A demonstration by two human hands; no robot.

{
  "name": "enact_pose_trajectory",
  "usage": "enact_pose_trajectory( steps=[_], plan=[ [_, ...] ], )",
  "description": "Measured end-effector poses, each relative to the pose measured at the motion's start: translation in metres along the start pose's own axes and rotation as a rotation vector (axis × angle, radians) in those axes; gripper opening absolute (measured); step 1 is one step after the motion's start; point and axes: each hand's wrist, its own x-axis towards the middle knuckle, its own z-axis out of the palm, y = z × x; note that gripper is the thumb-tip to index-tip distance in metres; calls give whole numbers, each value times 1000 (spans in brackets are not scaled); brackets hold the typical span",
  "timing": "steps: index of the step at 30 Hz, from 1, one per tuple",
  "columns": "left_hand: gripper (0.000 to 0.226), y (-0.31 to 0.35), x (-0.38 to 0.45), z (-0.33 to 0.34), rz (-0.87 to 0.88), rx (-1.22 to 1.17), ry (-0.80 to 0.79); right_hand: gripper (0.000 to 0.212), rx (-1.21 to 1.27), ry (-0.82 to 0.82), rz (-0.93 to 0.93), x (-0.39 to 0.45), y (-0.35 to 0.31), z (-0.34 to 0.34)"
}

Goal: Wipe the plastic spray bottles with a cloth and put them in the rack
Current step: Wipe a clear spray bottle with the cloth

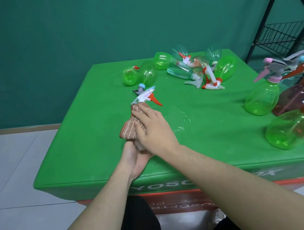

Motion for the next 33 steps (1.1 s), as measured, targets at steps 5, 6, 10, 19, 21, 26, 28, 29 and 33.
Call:
enact_pose_trajectory(
  steps=[5, 6, 10, 19, 21, 26, 28, 29, 33],
  plan=[
    [34, -3, -4, 1, 27, -37, 28, 51, -37, 12, -111, -20, 9, 4],
    [31, -4, -4, 0, 40, -36, 30, 49, -42, 17, -141, -25, 11, 3],
    [27, -2, -6, -1, 37, 35, 79, 45, -90, -2, -220, -49, 22, 4],
    [75, -2, -11, 10, -22, 178, 43, 40, -86, 7, -269, -80, 26, 7],
    [46, -3, -9, 4, -1, 199, 72, 41, -82, 1, -218, -71, 20, 5],
    [38, -5, -5, 1, 51, 103, 26, 52, -39, 16, -117, -29, 6, -4],
    [39, -5, -4, 3, 59, 110, -5, 54, 7, 7, -86, -12, 4, -10],
    [40, -4, -4, 5, 62, 133, 8, 53, 45, -5, -59, -4, 4, -12],
    [36, -3, -1, 4, 48, 178, 28, 47, 254, -56, 97, 8, 7, -13]
  ],
)
